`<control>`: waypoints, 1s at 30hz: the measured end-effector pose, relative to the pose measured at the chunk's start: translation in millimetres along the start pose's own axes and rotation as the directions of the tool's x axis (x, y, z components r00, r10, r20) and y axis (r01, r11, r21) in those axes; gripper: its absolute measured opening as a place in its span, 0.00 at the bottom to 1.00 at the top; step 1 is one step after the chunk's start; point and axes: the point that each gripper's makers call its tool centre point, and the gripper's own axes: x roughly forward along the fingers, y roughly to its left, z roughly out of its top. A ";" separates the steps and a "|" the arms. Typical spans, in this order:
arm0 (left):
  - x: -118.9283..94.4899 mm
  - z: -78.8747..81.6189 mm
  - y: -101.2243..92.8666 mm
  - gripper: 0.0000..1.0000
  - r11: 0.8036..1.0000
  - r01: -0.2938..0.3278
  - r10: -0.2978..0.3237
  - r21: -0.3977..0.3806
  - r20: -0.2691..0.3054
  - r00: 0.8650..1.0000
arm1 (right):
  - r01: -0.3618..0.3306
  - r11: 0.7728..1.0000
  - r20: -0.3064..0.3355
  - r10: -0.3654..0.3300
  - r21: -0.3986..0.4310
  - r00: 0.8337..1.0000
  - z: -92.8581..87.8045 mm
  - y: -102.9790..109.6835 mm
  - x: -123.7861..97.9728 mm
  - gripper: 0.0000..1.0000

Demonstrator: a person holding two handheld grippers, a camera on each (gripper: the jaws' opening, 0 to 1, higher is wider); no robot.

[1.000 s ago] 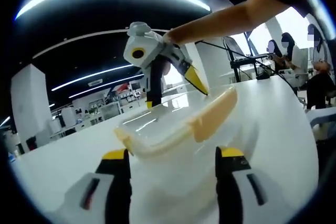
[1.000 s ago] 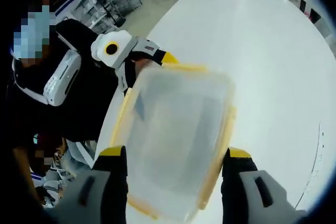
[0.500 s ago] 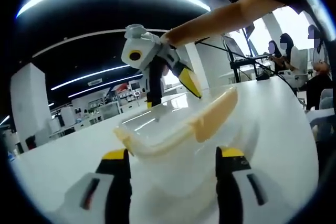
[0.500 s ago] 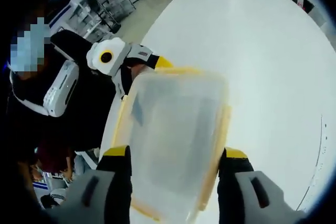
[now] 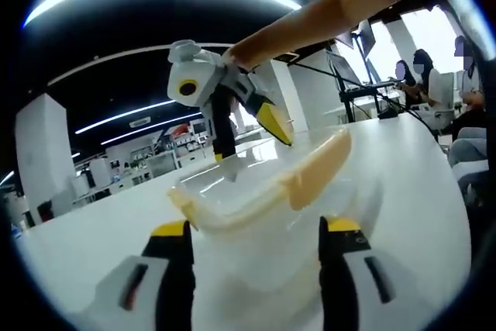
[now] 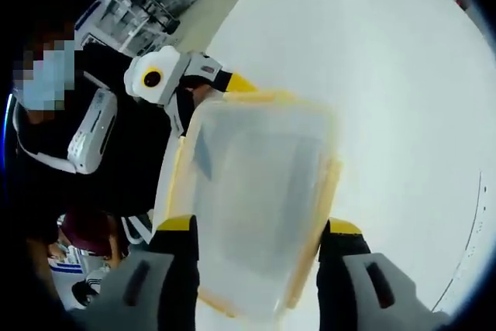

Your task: Snap each plastic latch of the storage box into its locked position after aligning the lid with the box until every specified latch is closed and the lid sits flush.

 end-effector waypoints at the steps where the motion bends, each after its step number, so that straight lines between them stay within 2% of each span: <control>1: 0.2 0.0 0.4 0.63 1.000 0.000 0.000 0.000 0.000 1.000 | -0.002 1.000 -0.001 0.002 0.001 1.000 -0.2 -0.3 0.1 0.58; 16: -2.9 1.0 0.7 0.63 1.000 0.004 -0.004 0.004 0.005 1.000 | -0.046 0.999 -0.086 0.047 0.019 0.995 1.4 -2.8 0.5 0.56; 22: -4.1 1.1 2.2 0.63 1.000 0.006 -0.006 0.004 0.007 1.000 | -0.061 0.998 -0.073 0.064 0.035 0.995 1.5 -3.1 -1.9 0.55; 30: -4.5 1.7 -1.7 0.65 1.000 0.008 -0.008 -0.009 0.007 1.000 | -0.049 0.999 -0.110 0.051 0.021 0.993 -1.3 0.5 1.1 0.67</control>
